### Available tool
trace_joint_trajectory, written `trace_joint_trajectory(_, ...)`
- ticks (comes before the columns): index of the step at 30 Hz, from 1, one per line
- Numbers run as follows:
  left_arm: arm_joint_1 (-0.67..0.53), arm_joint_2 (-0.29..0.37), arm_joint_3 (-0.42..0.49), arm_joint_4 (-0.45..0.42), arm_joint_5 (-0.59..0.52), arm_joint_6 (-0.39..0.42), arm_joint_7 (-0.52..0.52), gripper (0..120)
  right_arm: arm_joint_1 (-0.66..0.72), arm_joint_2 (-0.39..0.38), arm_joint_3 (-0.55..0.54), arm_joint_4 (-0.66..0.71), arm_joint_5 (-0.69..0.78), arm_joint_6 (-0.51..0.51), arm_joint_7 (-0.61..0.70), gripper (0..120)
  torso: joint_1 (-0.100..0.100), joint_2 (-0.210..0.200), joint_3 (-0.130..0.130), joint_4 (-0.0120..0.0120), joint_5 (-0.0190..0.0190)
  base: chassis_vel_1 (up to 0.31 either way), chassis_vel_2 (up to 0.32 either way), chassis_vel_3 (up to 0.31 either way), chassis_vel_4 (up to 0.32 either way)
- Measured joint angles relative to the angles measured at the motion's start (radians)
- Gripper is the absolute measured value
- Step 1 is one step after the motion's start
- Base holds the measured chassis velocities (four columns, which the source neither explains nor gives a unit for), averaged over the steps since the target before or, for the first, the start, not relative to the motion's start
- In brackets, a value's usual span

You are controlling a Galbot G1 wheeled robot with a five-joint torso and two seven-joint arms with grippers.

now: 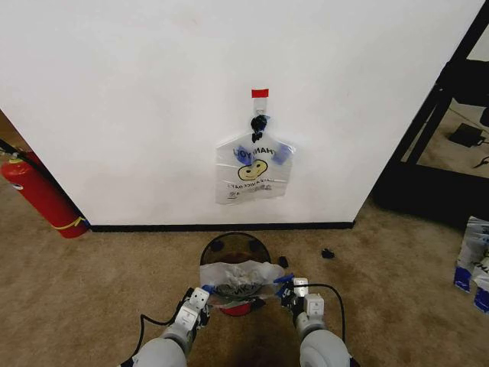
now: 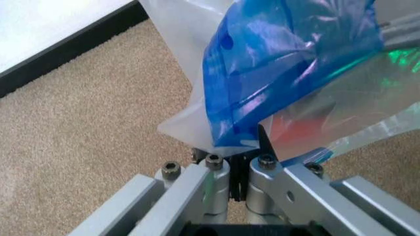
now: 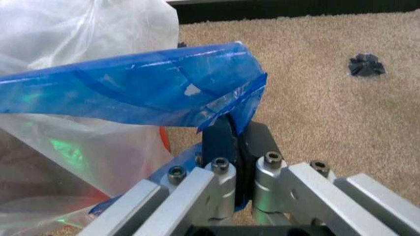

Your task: Pick up the garbage bag from the wall and place it over the trash bin.

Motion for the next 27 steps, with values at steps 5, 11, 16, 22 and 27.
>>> trace_joint_trajectory(5,-0.009,-0.017,0.012,0.023,0.005,-0.016,0.0,0,0.031,0.016,0.0,-0.045,0.0,0.017,-0.011,0,0.0,0.0,0.0,0.0,0.0,0.0,0.0,0.0,0.0)
trace_joint_trajectory(11,-0.017,-0.026,0.018,0.039,0.006,-0.029,0.003,1,0.051,0.027,-0.005,-0.072,0.0,0.022,-0.021,0,0.0,0.0,0.0,0.0001,0.0,0.0,0.0,0.0,0.0)
trace_joint_trajectory(16,-0.012,-0.025,0.019,0.037,0.006,-0.036,0.003,18,0.051,0.033,-0.007,-0.077,-0.003,0.024,-0.025,0,0.0,0.0,0.0,0.0,0.0,0.0,0.0,0.0,0.0)
trace_joint_trajectory(22,0.014,-0.012,0.013,-0.003,0.026,-0.023,-0.022,40,0.024,0.019,-0.003,-0.044,-0.01,0.024,-0.025,5,0.0,0.0,0.0,0.0,0.0,0.0,0.0,0.0,0.0)
trace_joint_trajectory(27,0.062,0.024,-0.004,-0.099,0.041,0.011,-0.048,62,-0.02,-0.011,0.004,0.044,-0.017,0.021,-0.004,26,0.0,0.0,0.0,0.0,0.0,0.0,0.0,0.0,0.0)
